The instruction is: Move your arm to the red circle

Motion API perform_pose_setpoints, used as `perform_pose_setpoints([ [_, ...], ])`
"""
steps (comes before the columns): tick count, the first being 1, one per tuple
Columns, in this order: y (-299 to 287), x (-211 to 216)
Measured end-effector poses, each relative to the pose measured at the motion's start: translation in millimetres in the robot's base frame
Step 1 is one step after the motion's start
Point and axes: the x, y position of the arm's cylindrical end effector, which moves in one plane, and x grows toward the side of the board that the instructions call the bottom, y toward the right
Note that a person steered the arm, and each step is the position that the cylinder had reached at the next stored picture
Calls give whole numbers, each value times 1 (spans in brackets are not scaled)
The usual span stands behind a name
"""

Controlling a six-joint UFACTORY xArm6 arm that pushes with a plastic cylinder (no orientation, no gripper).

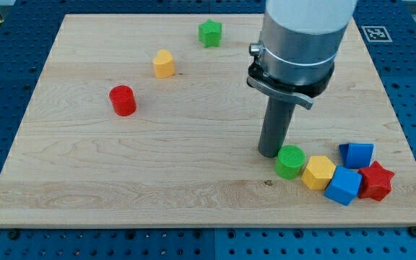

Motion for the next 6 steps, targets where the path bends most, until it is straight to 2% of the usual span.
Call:
perform_pose_setpoints([
  [1, -75, 0],
  [2, -176, -1],
  [3, -275, -23],
  [4, -314, -73],
  [6, -290, -89],
])
